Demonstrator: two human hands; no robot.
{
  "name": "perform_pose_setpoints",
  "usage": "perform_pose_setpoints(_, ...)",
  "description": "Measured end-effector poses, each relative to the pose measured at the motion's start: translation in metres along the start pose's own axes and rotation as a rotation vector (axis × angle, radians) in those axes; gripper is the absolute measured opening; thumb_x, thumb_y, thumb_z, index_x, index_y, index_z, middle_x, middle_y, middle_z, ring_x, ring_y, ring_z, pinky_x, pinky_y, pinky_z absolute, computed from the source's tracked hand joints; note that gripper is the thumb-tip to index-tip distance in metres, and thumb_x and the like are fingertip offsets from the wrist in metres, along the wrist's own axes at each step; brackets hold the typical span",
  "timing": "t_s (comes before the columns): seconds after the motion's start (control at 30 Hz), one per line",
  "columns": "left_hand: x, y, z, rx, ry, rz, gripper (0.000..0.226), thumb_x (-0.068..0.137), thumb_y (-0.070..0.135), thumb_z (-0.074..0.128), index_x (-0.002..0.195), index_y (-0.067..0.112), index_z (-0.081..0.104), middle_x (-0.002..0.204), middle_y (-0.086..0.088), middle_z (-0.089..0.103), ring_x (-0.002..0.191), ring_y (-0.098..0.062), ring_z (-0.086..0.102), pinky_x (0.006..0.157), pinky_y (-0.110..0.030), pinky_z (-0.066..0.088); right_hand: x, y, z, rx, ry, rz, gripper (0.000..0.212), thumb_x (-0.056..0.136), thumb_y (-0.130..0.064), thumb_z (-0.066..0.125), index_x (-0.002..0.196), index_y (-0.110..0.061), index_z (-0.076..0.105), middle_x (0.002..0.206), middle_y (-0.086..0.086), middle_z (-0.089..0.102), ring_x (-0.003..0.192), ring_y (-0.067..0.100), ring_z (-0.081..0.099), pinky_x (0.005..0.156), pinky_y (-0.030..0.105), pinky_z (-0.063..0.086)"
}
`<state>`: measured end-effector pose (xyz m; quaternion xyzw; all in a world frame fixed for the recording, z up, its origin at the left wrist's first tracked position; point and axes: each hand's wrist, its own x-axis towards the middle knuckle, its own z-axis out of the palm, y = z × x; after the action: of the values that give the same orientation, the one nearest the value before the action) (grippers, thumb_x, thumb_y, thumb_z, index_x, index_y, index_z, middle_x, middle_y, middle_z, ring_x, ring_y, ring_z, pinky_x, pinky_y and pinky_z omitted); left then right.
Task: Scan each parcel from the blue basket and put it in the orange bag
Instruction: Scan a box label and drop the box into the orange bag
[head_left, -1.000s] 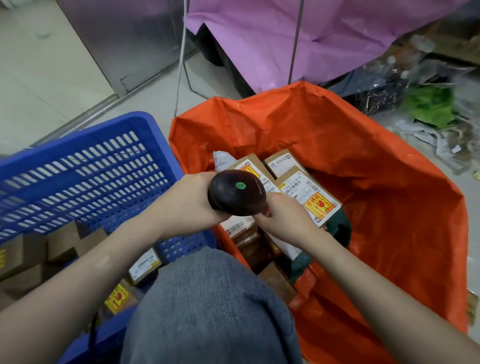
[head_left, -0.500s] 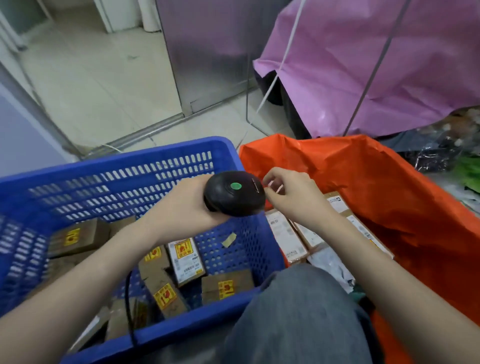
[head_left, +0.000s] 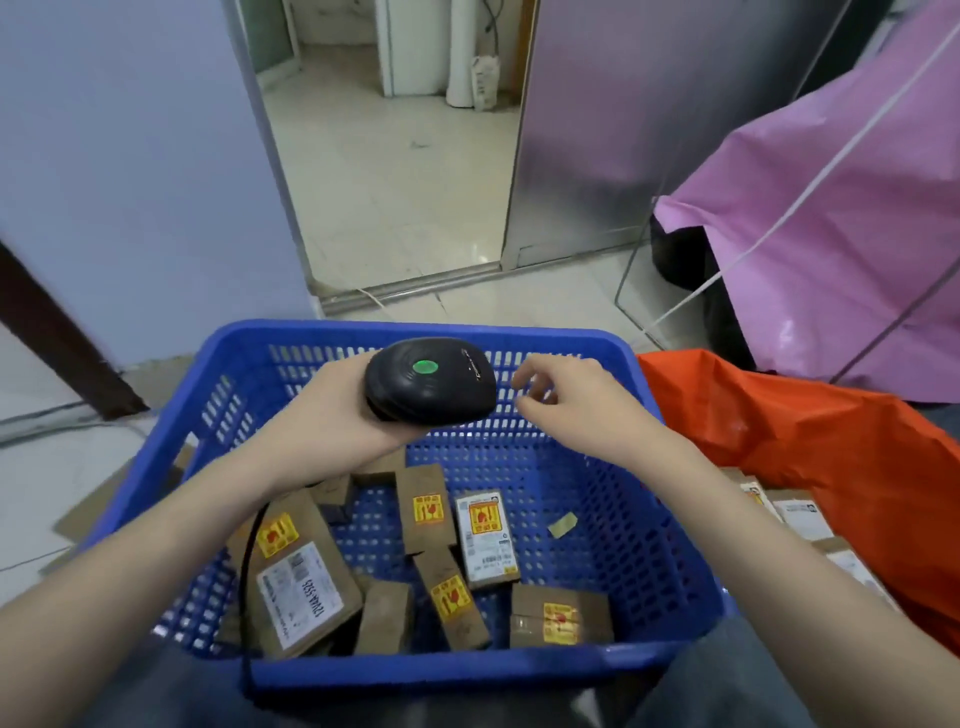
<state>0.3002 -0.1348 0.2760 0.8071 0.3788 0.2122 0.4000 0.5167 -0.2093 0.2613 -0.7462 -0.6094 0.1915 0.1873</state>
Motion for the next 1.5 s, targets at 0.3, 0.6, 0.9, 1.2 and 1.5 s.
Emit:
perform_pose_setpoints(0.3,-0.02,-0.069,-0.047,-0.082,0.163,-0.145,0.026,0.073,0.021,0.08,0.094,0.03,0.067,0.068,0.024,0.068,0.067,0.011,0.059,0.066,-0.014,0.043,0.055,-0.052,0.074,-0.007,-0.255,-0.047,0.022,0.091,-0.025,0.057,0.112,-0.018,0.057,0.096,-0.003,0.058,0.088,0.015,0.057,0.066,0.023,0.043)
perform_pose_setpoints(0.6,0.001,-0.066,-0.037,-0.033,0.122,-0.142,0.018,0.074,0.026,0.078,0.085,0.031,0.065,0.069,0.017,0.067,0.062,0.011,0.057,0.056,-0.007,0.04,0.06,-0.024,0.092,-0.091,-0.393,0.058,0.023,0.093,-0.028,0.056,0.113,-0.019,0.057,0.1,-0.003,0.056,0.088,0.014,0.054,0.069,0.024,0.038)
perform_pose_setpoints(0.9,0.025,-0.08,0.001,0.076,-0.018,-0.155,0.032,0.072,0.023,0.08,0.097,0.036,0.065,0.093,0.016,0.069,0.087,0.005,0.063,0.076,-0.015,0.048,0.069,0.067,0.099,-0.248,-0.519,0.119,0.047,0.094,-0.025,0.055,0.136,-0.011,0.04,0.126,0.006,0.051,0.101,0.018,0.05,0.078,0.03,0.042)
perform_pose_setpoints(1.2,0.066,-0.146,0.03,0.091,-0.208,-0.321,0.053,0.054,0.056,0.073,0.101,0.033,0.068,0.097,0.012,0.073,0.093,-0.005,0.068,0.086,-0.036,0.054,0.098,0.148,0.201,-0.115,-0.717,0.323,0.096,0.087,-0.032,0.068,0.153,-0.017,0.001,0.159,0.016,0.001,0.137,0.036,0.033,0.102,0.041,0.043)
perform_pose_setpoints(1.5,0.081,-0.208,0.053,0.058,-0.27,-0.459,0.014,0.075,0.018,0.078,0.076,0.025,0.067,0.051,0.008,0.063,0.045,-0.002,0.055,0.05,-0.015,0.043,0.097,0.186,0.295,0.404,-0.505,0.787,0.095,0.069,-0.033,0.084,0.139,-0.009,0.023,0.117,0.006,0.059,0.107,0.025,0.059,0.089,0.036,0.051)
